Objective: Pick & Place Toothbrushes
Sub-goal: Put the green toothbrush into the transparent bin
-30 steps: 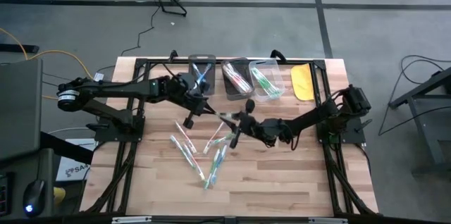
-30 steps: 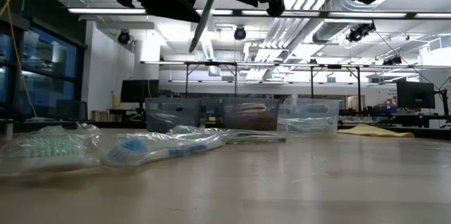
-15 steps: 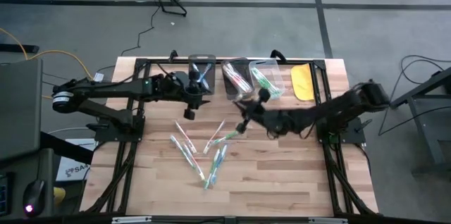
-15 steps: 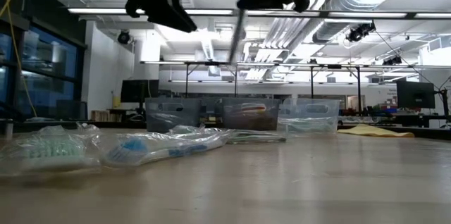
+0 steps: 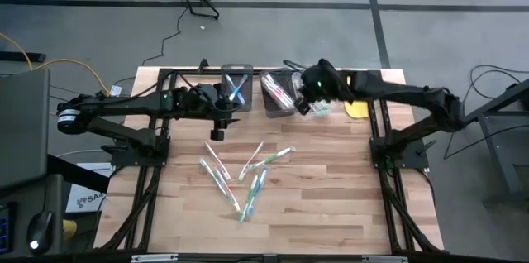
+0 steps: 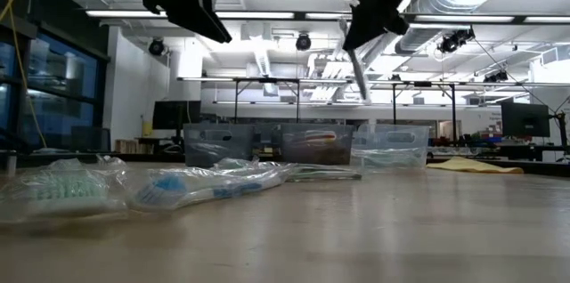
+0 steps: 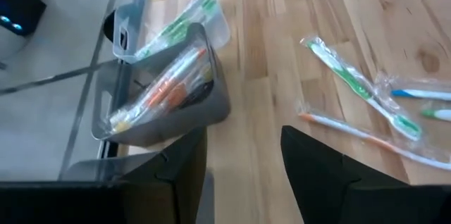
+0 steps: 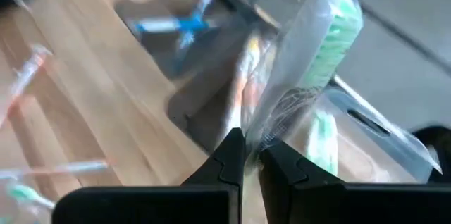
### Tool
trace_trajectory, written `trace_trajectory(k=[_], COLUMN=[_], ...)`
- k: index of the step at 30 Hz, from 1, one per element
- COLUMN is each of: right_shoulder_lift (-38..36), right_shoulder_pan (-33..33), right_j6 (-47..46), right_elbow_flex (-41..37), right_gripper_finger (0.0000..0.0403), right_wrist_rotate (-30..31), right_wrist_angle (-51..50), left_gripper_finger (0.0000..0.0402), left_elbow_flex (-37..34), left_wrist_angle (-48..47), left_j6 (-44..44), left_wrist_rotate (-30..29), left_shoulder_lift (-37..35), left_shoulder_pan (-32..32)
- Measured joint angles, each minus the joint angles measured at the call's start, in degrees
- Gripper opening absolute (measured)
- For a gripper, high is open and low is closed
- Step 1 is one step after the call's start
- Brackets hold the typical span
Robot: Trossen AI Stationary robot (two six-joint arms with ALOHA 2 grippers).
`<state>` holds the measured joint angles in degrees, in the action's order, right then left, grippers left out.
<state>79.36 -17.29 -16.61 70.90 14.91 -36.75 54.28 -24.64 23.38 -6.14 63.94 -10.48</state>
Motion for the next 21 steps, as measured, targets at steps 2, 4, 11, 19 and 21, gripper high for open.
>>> trace_trajectory(k=[2, 4, 11, 19, 21], right_shoulder_lift=[1.26, 2.64, 10.43, 19.35, 20.82], right_shoulder_pan=[-3.18, -6.22, -13.67, -16.84, -17.68], right_j6=[1.23, 2.21, 11.44, 20.21, 21.34], right_elbow_flex=[2.53, 5.50, 11.74, 13.30, 13.30], right_gripper_finger=[0.0015, 0.0015, 0.0016, 0.0017, 0.0017], right_wrist_rotate=[-3.04, -6.85, -9.61, -11.45, -12.15], right_wrist_angle=[-4.41, -6.25, -16.39, -20.55, -21.17], left_gripper_finger=[0.0175, 0.0175, 0.0175, 0.0175, 0.0175], left_elbow_flex=[0.00, 0.00, 0.00, 0.00, 0.00], left_wrist_angle=[-0.18, -0.88, -2.73, -4.88, -5.47], left_j6=[-0.84, -1.75, -5.77, -8.89, -9.33], left_wrist_rotate=[0.01, 0.03, 0.33, 0.71, 0.69], left_shoulder_lift=[-0.02, 0.00, 0.00, 0.00, 0.00], left_shoulder_pan=[0.00, 0.00, 0.00, 0.00, 0.00])
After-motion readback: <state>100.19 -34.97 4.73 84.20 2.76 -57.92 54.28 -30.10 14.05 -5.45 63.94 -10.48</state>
